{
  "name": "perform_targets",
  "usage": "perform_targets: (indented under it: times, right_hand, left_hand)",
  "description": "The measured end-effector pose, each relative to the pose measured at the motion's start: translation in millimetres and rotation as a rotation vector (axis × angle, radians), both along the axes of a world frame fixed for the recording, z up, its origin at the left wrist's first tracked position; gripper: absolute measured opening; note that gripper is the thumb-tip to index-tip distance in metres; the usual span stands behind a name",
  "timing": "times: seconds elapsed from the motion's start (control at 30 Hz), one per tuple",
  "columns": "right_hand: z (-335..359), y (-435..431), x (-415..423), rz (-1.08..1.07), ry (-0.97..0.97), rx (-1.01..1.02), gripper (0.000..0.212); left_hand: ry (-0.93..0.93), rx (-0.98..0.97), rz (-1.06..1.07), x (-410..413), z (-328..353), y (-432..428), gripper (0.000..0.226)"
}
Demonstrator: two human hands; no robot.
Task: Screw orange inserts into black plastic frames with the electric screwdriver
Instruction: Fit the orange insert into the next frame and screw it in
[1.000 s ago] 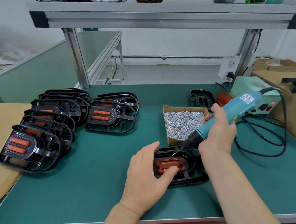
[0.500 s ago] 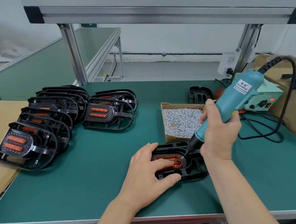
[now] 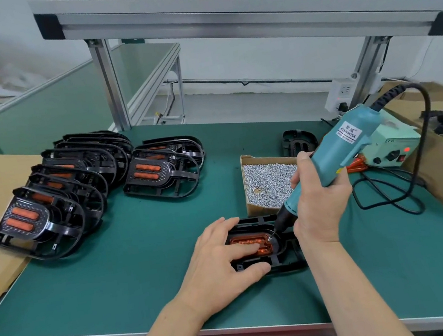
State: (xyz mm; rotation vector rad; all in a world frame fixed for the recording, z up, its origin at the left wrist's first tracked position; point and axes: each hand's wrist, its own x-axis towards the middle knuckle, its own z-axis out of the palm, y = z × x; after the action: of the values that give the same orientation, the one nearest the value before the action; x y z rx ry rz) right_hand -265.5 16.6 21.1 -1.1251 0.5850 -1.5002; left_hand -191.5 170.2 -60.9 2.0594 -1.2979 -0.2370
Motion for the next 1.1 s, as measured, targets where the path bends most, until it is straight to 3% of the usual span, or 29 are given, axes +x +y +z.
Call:
perform_targets:
  times: [1.1]
  right_hand:
    - [1, 11, 5, 0.152, 0.133, -0.123, 0.015]
  left_hand:
    - [-0.019, 0.007, 0.006, 0, 0, -1, 0.061]
